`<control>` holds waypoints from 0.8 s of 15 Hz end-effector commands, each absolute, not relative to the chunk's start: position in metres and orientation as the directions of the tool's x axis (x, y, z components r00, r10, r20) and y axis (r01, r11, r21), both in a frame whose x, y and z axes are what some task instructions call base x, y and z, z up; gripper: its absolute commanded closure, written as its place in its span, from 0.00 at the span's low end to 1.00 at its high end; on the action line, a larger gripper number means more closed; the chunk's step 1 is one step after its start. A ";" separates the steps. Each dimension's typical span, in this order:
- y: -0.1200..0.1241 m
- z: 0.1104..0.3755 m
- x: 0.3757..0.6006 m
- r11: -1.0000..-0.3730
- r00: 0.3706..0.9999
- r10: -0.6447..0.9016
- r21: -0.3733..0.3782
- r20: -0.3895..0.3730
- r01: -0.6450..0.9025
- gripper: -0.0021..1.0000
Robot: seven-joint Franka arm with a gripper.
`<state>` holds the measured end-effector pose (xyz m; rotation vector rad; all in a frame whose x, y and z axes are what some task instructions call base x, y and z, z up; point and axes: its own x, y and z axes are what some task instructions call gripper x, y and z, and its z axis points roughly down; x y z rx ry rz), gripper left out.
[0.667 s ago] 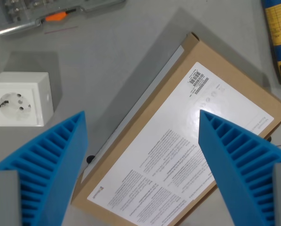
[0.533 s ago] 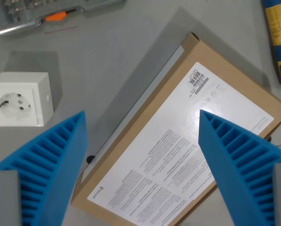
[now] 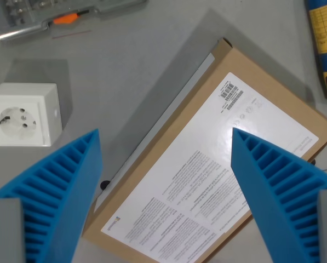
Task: Move above the white socket
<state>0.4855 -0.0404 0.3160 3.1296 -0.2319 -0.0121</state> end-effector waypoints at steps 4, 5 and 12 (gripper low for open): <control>-0.035 0.311 0.484 -1.000 1.000 0.012 -0.005 0.012 0.012 0.00; -0.033 0.310 0.483 -0.999 0.999 0.037 -0.006 0.017 0.037 0.00; -0.019 0.295 0.478 -0.966 0.964 0.257 -0.009 0.066 0.258 0.00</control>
